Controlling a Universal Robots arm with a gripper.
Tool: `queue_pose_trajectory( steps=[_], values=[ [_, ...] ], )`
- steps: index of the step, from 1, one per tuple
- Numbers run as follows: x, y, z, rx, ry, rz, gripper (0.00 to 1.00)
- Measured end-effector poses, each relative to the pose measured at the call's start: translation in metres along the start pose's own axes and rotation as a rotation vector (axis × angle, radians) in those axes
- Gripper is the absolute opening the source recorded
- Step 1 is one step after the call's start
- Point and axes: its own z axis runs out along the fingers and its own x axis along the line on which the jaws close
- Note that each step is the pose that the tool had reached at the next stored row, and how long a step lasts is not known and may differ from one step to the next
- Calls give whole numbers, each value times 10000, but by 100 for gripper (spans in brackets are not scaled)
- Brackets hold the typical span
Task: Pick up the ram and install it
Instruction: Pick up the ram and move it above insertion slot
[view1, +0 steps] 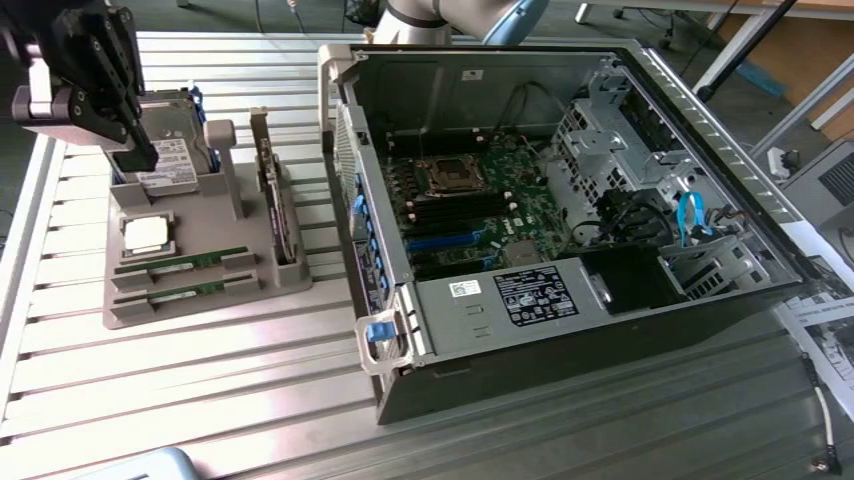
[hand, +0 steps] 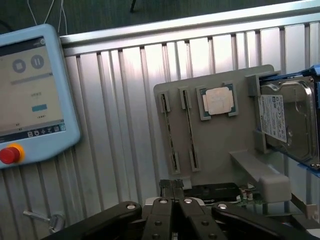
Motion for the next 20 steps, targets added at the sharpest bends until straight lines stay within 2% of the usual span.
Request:
queue_pose_trajectory(
  steps=[3, 5, 8, 15, 16, 18, 19, 20],
  values=[
    [0, 0, 0, 0, -21, -26, 10],
    [1, 0, 0, -5, -81, -24, 10],
    [0, 0, 0, -33, -342, -3, 10],
    [1, 0, 1, -79, -794, 35, 10],
    [1, 0, 1, -83, -828, 38, 10],
    [1, 0, 1, -90, -830, 38, 10],
    [2, -1, 1, -172, -820, 33, 10],
    [1, 0, 5, -421, -796, 22, 10]
  ],
)
